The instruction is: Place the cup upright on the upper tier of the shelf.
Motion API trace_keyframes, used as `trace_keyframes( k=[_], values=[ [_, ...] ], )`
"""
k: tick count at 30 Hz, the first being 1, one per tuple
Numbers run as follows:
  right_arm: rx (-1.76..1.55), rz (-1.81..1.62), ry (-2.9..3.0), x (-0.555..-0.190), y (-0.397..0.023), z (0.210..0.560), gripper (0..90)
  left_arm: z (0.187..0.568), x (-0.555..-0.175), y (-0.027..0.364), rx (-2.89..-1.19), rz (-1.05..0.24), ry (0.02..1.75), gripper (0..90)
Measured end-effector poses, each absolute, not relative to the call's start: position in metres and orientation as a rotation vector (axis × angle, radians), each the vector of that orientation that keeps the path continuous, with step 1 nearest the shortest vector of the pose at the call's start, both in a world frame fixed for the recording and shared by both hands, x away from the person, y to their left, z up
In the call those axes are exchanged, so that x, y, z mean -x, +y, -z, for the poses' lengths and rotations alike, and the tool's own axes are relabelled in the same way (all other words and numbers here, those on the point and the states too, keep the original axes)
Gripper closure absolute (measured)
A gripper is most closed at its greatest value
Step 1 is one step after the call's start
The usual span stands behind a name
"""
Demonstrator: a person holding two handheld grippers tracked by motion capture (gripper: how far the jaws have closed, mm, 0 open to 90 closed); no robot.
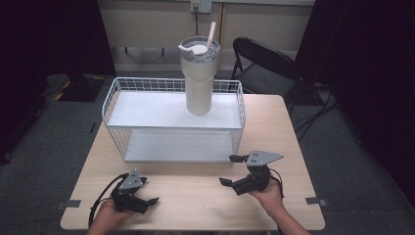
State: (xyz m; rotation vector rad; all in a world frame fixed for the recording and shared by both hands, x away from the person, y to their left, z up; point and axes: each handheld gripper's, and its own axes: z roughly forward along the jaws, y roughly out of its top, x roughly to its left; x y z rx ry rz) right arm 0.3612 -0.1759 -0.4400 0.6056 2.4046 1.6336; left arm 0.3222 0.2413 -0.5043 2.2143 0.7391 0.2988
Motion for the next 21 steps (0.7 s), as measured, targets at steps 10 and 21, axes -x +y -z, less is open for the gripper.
trace_keyframes(
  k=[10, 21],
  values=[
    [-0.638, -1.539, 2.486, -0.358, -0.18, 0.476, 9.8, 0.504, -0.322, 0.241, -2.215, -0.299, 0.739, 12.0],
    [-0.597, -1.309, 2.599, -0.358, -0.175, 0.5, 10.0, 0.504, -0.322, 0.241, -2.215, -0.299, 0.739, 12.0]
  ],
)
